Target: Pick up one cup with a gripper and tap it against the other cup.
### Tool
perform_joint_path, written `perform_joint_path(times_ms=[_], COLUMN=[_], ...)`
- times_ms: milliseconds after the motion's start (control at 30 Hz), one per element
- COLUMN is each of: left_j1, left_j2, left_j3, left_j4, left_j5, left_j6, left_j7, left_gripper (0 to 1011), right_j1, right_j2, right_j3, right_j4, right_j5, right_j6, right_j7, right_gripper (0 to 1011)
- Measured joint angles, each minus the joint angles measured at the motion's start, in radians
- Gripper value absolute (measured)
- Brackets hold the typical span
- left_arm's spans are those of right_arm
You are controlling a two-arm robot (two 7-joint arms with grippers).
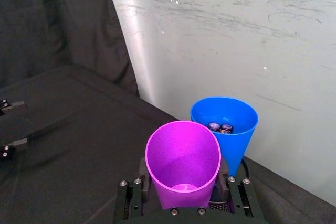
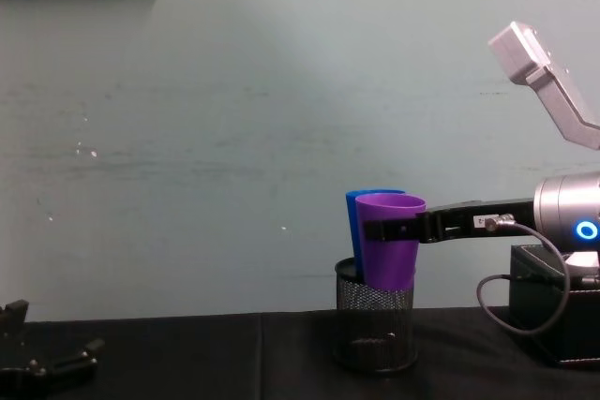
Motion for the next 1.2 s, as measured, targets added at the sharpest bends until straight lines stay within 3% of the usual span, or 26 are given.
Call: perform_joint_path(times_ms=[1200], left_j1=[0.0], left_j2=[0.0], left_j3=[0.0], left_j4=[0.0], left_j5=[0.0], left_j6=[0.0], left_j7=[0.0], left_gripper=[1000], right_j1=[0.0], right_j2=[0.0], right_j3=[0.0], right_j4=[0.0], right_j5=[0.0], right_j6=[0.0], right_j7=[0.0], right_gripper=[726])
